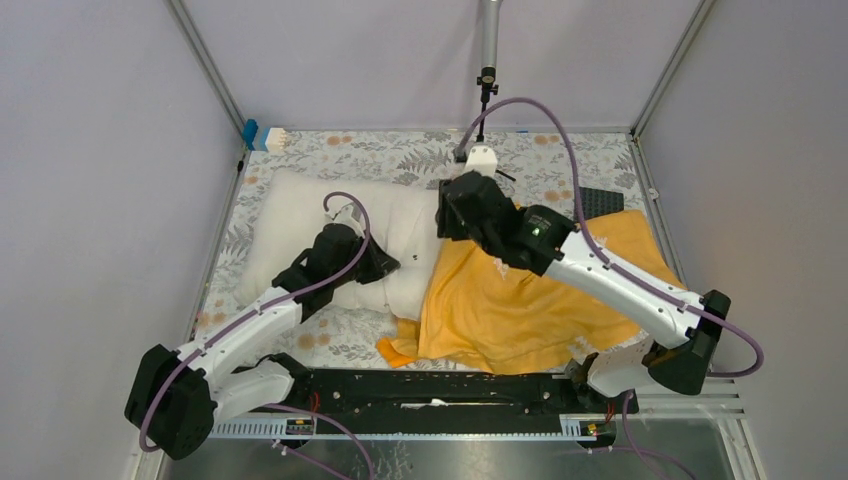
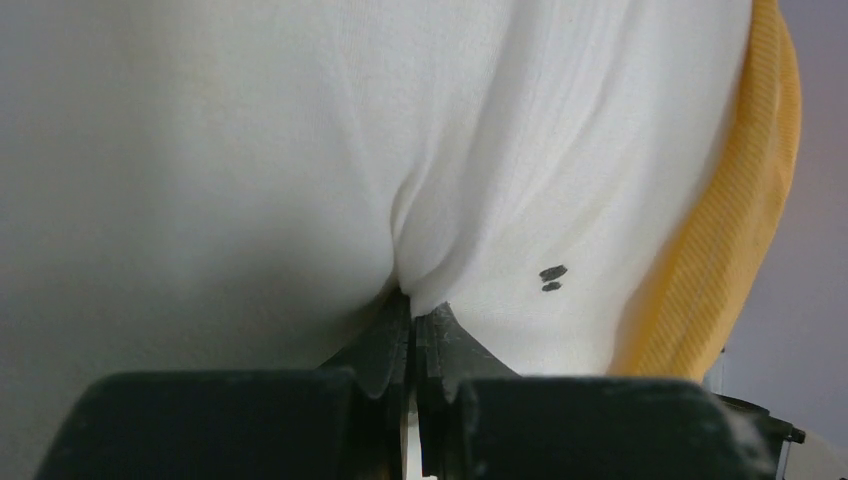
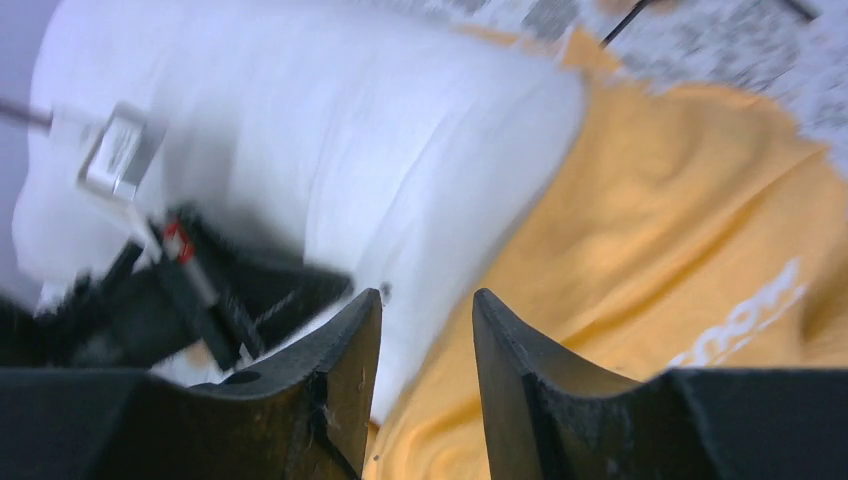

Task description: Put the pillow into the pillowcase

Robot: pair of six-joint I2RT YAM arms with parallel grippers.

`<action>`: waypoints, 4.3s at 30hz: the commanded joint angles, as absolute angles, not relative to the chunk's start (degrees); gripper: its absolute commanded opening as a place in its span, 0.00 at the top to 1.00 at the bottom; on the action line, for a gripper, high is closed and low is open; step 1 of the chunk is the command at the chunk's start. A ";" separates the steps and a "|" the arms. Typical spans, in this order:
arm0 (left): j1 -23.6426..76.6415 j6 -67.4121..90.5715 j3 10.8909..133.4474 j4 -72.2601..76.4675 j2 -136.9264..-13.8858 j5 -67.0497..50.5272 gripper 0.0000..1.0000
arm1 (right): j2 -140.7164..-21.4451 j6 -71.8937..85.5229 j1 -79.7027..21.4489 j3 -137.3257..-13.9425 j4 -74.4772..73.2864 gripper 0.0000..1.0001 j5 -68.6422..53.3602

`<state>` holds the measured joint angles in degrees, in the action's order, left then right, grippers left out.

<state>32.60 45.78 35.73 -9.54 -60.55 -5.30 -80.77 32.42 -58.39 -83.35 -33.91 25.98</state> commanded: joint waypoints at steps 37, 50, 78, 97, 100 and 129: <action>41.80 44.71 27.86 -3.70 -65.35 -9.53 1.00 | -116.06 24.97 -55.11 -132.27 -48.43 1.00 29.94; 40.43 56.06 36.62 3.41 -67.81 -10.99 1.00 | -102.19 25.92 -52.29 -106.38 -36.20 0.68 28.99; 38.32 58.81 44.32 6.16 -76.87 -10.25 1.00 | -71.19 61.36 -72.07 -49.42 -37.01 0.23 46.11; 39.10 59.99 46.32 6.60 -78.66 -7.19 1.00 | -80.18 42.82 -82.27 -59.22 -16.54 1.00 35.60; 39.73 60.76 43.46 8.67 -79.17 -8.14 1.00 | -77.67 44.27 -78.89 -52.69 -12.80 1.00 31.72; 23.79 30.19 78.55 -25.08 -82.02 2.35 0.01 | -80.08 28.58 -43.66 -81.97 -29.18 0.01 25.02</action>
<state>27.09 36.40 71.26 -24.10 -74.17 5.15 -75.92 32.99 -47.53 -77.10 -28.49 25.56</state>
